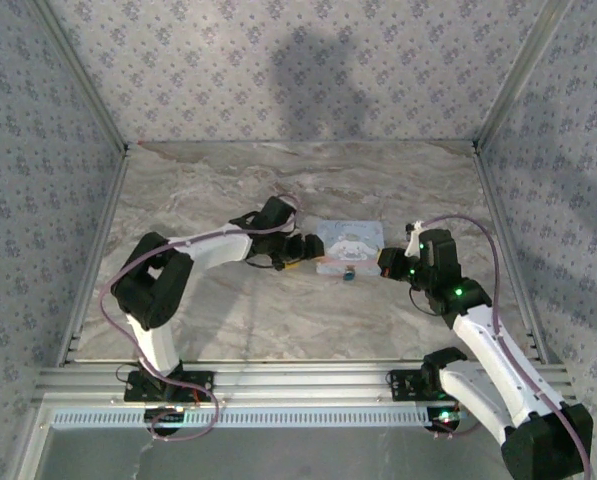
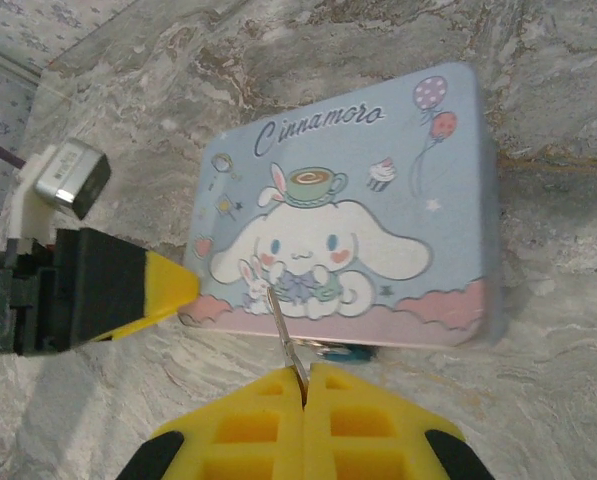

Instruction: Unlock the padlock with the key

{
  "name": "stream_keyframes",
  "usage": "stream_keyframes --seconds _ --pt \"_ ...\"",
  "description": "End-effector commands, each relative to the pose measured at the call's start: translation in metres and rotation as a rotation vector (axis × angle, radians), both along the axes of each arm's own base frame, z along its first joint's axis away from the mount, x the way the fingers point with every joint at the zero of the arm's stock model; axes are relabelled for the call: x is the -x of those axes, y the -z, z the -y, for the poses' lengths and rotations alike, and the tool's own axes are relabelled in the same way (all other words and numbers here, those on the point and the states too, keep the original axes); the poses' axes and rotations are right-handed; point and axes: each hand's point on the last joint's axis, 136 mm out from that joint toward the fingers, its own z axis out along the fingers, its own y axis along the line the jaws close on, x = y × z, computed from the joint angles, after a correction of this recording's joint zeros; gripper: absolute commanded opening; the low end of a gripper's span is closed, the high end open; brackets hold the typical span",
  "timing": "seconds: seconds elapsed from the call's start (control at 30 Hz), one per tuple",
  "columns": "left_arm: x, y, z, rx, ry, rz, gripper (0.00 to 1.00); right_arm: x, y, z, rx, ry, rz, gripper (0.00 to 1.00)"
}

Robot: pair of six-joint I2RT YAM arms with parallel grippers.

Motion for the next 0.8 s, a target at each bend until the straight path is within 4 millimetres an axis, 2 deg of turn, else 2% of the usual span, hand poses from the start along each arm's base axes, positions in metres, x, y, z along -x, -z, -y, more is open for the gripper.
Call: stream_keyframes --seconds 0.0,0.17,0.37,0.47,0.6,0.77 --pt "0.006 0.028 -0.05 -0.173 -0.048 -0.045 0.81 0.002 0.006 -0.002 0.001 -0.024 -0.021 0.0" --pt "-0.008 0.029 -0.072 -0.165 -0.092 -0.047 0.81 0.002 0.008 -0.012 -0.027 -0.066 -0.036 0.0" --pt "-0.028 0.019 -0.083 -0.114 -0.12 -0.021 0.82 -0.001 0.013 -0.025 -0.056 -0.116 -0.056 0.0" --pt "-0.036 0.003 -0.083 -0.051 -0.118 0.031 0.83 -0.006 0.01 -0.038 -0.096 -0.162 -0.059 0.0" --pt "-0.044 -0.023 -0.094 -0.018 -0.143 0.121 0.88 -0.018 0.008 -0.054 -0.142 -0.2 -0.053 0.0" --pt "-0.036 -0.059 -0.103 0.035 -0.143 0.268 0.92 -0.034 0.009 -0.072 -0.195 -0.239 -0.039 0.0"
